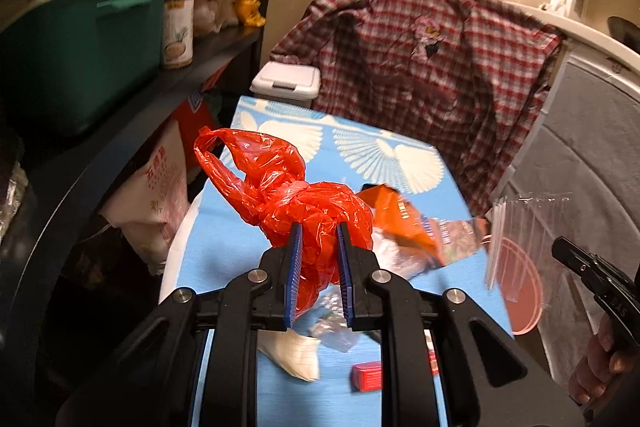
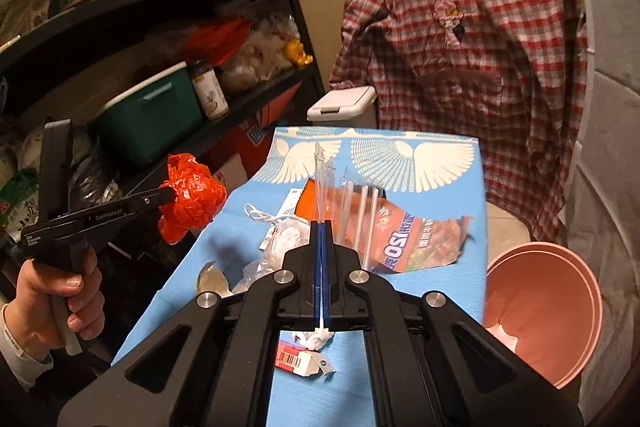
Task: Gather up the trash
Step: 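Lift the red bag with the left gripper and carry it over the pink bin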
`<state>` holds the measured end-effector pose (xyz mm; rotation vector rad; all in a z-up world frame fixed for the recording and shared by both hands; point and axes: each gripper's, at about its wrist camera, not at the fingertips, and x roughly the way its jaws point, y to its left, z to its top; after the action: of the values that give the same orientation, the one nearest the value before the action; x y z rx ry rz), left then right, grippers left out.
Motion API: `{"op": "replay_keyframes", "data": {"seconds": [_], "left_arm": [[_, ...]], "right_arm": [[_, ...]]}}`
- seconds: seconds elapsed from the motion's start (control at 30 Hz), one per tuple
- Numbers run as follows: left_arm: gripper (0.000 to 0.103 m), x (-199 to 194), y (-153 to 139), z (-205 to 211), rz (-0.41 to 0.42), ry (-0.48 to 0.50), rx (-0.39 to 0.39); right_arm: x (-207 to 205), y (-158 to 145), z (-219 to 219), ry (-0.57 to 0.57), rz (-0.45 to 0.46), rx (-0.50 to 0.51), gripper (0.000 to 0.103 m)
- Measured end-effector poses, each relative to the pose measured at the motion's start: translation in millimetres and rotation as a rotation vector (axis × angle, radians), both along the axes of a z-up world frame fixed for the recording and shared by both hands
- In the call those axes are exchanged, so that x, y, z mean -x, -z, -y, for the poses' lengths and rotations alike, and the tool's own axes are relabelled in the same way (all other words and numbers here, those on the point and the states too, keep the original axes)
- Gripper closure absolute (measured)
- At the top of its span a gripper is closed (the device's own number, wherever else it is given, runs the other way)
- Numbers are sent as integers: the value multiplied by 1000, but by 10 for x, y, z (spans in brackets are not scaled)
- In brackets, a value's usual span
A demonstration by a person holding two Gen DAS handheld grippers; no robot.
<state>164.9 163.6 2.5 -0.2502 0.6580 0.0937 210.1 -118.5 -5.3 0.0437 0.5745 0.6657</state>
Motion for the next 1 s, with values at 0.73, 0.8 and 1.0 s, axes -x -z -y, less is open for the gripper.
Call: {"op": "replay_keyframes", "data": {"seconds": [0.73,0.8,1.0], "left_arm": [[86,21,-215,849,115,160,-34],[86,13,-209,933,117,173,-35],[86,-61,-199,1165,117,210,-25]], "right_arm": [[67,-257,743,175,100,17,102],[58,-262,802,189,100,16,102],[11,-281,997,245,111,33,102]]}}
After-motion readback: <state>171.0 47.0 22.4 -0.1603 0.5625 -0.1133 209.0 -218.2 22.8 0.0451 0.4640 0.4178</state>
